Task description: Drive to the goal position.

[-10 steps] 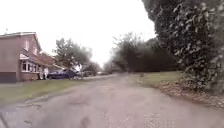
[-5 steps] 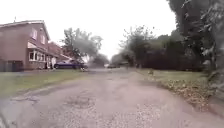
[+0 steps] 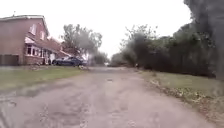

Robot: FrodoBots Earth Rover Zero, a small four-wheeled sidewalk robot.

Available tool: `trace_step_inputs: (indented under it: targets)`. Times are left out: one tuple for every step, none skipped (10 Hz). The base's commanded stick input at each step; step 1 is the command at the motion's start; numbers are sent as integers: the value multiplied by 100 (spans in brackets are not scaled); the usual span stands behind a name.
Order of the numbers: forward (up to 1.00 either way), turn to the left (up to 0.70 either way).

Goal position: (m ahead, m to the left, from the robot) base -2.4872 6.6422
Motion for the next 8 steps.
trace_step_inputs:
  targets:
    - [100, 40]
    - [100, 40]
    - [100, 40]
    - [100, 40]
    - [100, 40]
    - [100, 40]
    - [100, 40]
    - [100, 40]
